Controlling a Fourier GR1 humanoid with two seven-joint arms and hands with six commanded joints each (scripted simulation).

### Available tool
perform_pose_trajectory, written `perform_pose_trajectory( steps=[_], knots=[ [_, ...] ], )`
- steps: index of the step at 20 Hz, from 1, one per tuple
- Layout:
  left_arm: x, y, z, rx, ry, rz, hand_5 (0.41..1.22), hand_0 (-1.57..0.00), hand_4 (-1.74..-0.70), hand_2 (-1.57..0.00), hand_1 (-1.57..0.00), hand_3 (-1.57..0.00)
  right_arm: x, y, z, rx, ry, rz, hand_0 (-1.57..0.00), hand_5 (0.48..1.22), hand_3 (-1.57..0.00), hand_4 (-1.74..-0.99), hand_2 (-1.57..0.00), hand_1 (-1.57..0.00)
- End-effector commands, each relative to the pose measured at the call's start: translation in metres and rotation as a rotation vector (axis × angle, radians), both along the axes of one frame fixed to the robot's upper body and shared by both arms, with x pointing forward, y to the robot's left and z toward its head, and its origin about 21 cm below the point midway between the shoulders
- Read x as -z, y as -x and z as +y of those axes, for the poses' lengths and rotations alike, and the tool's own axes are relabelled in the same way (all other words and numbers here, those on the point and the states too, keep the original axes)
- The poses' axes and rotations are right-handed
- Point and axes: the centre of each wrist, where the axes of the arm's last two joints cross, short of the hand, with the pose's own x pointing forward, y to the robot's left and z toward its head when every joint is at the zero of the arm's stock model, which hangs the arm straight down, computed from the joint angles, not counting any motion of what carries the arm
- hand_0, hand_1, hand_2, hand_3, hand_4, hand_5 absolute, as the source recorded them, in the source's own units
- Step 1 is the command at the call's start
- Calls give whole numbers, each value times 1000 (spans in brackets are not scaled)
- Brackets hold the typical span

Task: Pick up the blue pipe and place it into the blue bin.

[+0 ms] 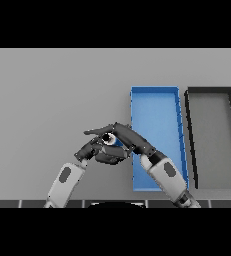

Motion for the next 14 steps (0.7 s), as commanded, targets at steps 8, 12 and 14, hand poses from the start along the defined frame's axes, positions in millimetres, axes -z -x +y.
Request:
perform_pose_trajectory(
  steps=[8, 12, 14],
  knots=[
    [6, 1, -3, -11, -44, 3, 464, -12, -909, -11, -11, -10, -45, -5, -9, -32, -188, 71, -1571, 1221, -1571, -1741, -1571, -1571],
    [5, 4, 1, -2, -42, 16, 441, -5, -906, -4, -4, -3, -97, -22, -24, -84, -254, 34, -1571, 1221, -1571, -1741, -1571, -1571],
    [4, 4, 3, -6, -46, 22, 435, -3, -905, -2, -2, -2, -121, -32, -36, -23, -292, -9, -1571, 1221, -1571, -1741, -1571, -1571]
  ],
)
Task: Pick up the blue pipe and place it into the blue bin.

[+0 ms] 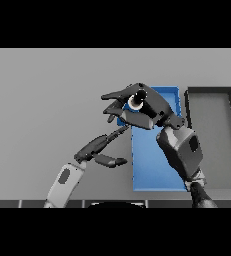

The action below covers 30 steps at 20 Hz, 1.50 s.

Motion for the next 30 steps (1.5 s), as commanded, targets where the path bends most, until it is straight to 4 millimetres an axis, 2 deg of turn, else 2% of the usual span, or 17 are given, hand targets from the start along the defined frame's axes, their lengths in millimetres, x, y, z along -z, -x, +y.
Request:
perform_pose_trajectory(
  steps=[1, 4, 6, 8, 11, 15, 20, 23, 25, 26, 27, 28, 30],
  knots=[
    [-4, -4, 1, -11, -11, 3, 433, -2, -905, -2, -2, -1, -11, -6, -6, 65, -26, -23, -1571, 1221, -1571, -1741, -1571, -1571],
    [-4, -2, 0, -7, -22, -3, 428, 0, -892, 0, 0, 0, -33, -18, -32, 231, -22, -36, -1571, 1221, -1571, -1741, -1571, -1571],
    [-2, -1, 1, -7, -21, -3, 421, 0, -890, 0, 0, 0, -36, -34, -51, 318, -26, 12, -1571, 1221, -1571, -1741, -1571, -1571],
    [-2, -5, 1, -14, -26, -4, 412, 0, -886, 0, 0, 1, -30, -44, -70, 393, -5, 39, -1571, 1221, -1571, -1741, -1571, -1571],
    [-5, -4, 6, -12, -23, -33, 413, 1, -874, 1, 1, 1, -4, -51, -107, 507, 30, 127, -1571, 1221, -1571, -1741, -1571, -1571],
    [0, -2, 5, -8, -33, -29, 419, 1, -865, 1, 1, 1, 45, -40, -132, 593, 58, 255, -1571, 1221, -1571, -1741, -1571, -1571],
    [0, 2, 4, -10, -16, -10, 423, 1, -878, 1, 1, 1, 101, -16, -145, 686, 89, 425, -1571, 1221, -1571, -1741, -1571, -1571],
    [2, 5, 6, -9, -15, -3, 428, 1, -880, 1, 1, 1, 127, 0, -151, 753, 121, 531, -1571, 1221, -1571, -1741, -1571, -1571],
    [2, 5, 4, -7, -16, -5, 425, 1, -884, 1, 1, 1, 140, 7, -147, 814, 168, 604, -1571, 1221, -1571, -1741, -1571, -1571],
    [3, 5, 5, -14, -13, -5, 423, 1, -887, 1, 1, 1, 146, 9, -145, 842, 176, 638, -1571, 1221, -1508, -1741, -1571, -1571],
    [3, 7, 3, -11, -10, -5, 422, 1, -888, 1, 1, 1, 153, 11, -142, 862, 195, 679, -1571, 1221, -1521, -1741, -1571, -1571],
    [2, 5, 4, -15, -19, -1, 420, 1, -887, 1, 1, 1, 155, 15, -142, 875, 214, 699, -1571, 1221, -1255, -1741, -1571, -1571],
    [2, 6, 5, -8, -19, -13, 420, 1, -885, 1, 1, 1, 170, 17, -139, 907, 288, 759, -1571, 1221, -1024, -1741, -1571, -1571]
  ],
)
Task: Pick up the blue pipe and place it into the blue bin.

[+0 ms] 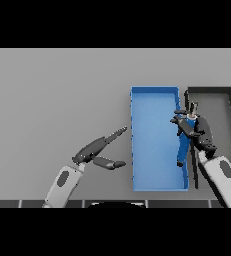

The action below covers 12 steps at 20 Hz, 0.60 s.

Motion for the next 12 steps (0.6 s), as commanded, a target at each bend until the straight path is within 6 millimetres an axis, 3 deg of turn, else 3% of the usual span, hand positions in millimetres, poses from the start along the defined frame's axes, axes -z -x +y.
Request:
perform_pose_trajectory(
  steps=[1, 2, 3, 5, 7, 9, 12],
  knots=[
    [1, -1, 2, -3, -10, 2, 421, 1, -883, 1, 1, 1, 6, 2, 3, 15, 15, 39, -1571, 1221, -908, -1741, -1571, -1571],
    [0, 0, 0, 1, -8, 1, 421, 1, -883, 1, 1, 1, 13, 3, 6, 38, 28, 79, -1571, 1221, -847, -1741, -1571, -1548],
    [1, 0, 0, -2, -8, 0, 421, 1, -882, 1, 1, 1, 15, 1, 4, 41, 40, 107, -1465, 1221, -788, -1678, -1339, -1336],
    [0, -1, 1, -2, -9, -2, 422, 1, -878, 1, 1, 1, 17, -2, 2, 37, 65, 141, -937, 1221, -504, -1503, -856, -855],
    [-1, -1, 1, -6, -11, -1, 427, 1, -878, 1, 1, 1, 23, -3, 1, -1, 97, 200, -599, 1221, -322, -1337, -548, -547],
    [-1, 0, -1, -3, -6, 3, 430, 1, -879, 1, 1, 1, 26, -1, 1, -57, 140, 251, -383, 1137, -206, -1219, -350, -350],
    [-3, 0, -2, 1, -8, 14, 428, 1, -886, 1, 1, 1, 28, -1, -1, -147, 256, 316, -196, 979, -105, -1110, -179, -179]
  ],
)
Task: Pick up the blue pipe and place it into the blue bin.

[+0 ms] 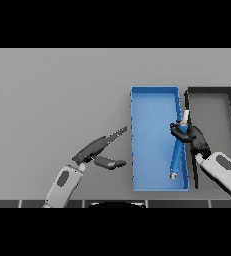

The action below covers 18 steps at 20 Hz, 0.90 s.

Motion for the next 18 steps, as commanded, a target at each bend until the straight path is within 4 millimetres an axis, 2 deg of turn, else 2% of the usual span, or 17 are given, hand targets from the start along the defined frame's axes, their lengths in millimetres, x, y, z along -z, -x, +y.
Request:
perform_pose_trajectory(
  steps=[1, 5, 7, 10, 18],
  knots=[
    [0, 0, 0, -4, 0, -3, 428, 1, -886, 1, 1, 1, 1, 0, 4, -32, 17, 27, -156, 934, -84, -1083, -143, -143],
    [-2, 0, 0, -6, -4, -11, 427, 1, -885, 1, 1, 1, 1, -5, 9, -93, 85, 59, -63, 817, -34, -1056, -58, -58],
    [3, 4, 0, -2, 2, -4, 428, 1, -886, 1, 1, 1, 4, -5, 9, -109, 107, 66, -40, 759, -21, -1046, -37, -37],
    [-1, 0, 3, -17, -5, -6, 429, 1, -888, 1, 1, 1, 3, -7, 7, -103, 125, 71, -20, 696, -10, -1033, -18, -18],
    [4, 5, 2, -6, -1, -7, 431, 1, -885, 1, 1, 1, 3, -8, 12, -137, 130, 77, -6, 649, -3, -1022, -5, -5]
  ],
)
